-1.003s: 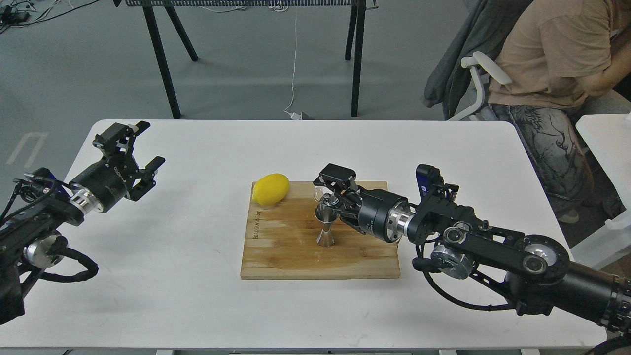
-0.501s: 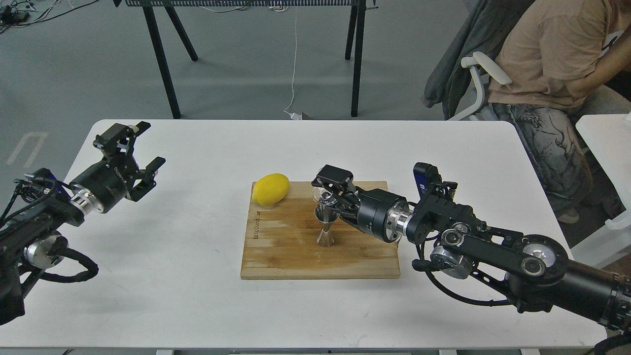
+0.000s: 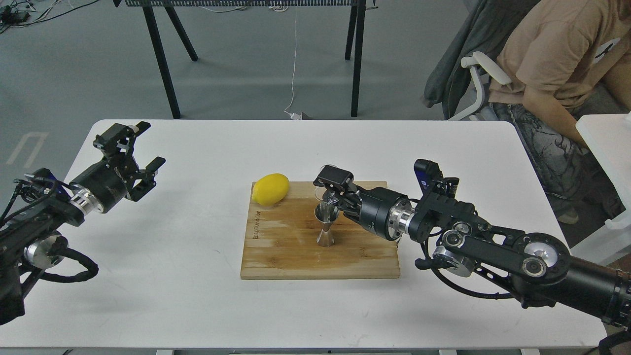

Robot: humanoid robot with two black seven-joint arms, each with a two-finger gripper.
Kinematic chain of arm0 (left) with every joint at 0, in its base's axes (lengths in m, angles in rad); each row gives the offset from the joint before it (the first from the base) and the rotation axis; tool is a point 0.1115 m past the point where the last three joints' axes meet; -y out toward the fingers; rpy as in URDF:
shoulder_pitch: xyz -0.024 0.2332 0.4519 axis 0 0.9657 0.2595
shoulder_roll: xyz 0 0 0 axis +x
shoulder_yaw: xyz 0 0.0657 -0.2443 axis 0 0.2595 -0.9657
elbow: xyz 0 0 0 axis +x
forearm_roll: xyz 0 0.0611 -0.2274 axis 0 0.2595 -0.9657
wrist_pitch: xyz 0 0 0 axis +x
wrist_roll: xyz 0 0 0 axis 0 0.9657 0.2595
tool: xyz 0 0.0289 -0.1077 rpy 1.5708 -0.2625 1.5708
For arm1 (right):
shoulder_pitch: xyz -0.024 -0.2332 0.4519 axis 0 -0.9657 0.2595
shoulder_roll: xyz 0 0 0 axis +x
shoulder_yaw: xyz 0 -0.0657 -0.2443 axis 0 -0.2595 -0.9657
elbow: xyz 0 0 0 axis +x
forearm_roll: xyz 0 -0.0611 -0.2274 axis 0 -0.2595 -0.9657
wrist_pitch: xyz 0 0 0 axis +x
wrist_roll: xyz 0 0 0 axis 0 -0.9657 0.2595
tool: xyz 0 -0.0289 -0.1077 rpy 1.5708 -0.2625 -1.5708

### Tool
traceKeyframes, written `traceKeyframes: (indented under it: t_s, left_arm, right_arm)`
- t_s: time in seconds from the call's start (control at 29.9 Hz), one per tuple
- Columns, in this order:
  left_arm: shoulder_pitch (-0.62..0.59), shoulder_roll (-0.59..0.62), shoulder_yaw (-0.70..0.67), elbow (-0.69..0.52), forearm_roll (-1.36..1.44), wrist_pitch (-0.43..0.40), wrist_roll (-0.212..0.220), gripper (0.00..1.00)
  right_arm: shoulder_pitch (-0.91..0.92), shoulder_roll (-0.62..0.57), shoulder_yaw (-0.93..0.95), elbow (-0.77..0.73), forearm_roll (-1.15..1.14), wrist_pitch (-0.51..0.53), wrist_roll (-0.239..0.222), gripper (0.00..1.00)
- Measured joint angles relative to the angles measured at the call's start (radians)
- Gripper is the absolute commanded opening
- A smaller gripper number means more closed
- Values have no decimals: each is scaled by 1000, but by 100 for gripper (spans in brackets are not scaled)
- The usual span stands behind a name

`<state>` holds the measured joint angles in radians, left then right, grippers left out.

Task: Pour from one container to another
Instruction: 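Tilt the glass cup with the right gripper to pour into the jigger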

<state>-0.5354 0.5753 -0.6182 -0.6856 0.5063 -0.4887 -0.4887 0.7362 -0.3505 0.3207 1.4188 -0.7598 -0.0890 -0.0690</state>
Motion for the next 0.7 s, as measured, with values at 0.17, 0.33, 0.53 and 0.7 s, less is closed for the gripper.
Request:
traceKeyframes:
  t_s: [0.17, 0.33, 0.53, 0.7]
  left_arm:
    - [0, 0, 0, 0, 0, 0, 0, 95]
    - [0, 0, 0, 0, 0, 0, 0, 95]
    - [0, 0, 0, 0, 0, 0, 0, 95]
    - [0, 0, 0, 0, 0, 0, 0, 95]
  right_arm:
    - [7, -6, 0, 0, -9, 0, 0, 39]
    - [13, -6, -1, 1, -13, 0, 0, 39]
    - [36, -5, -37, 2, -16, 0, 2, 39]
    - [41, -5, -51, 2, -41, 0, 3, 39]
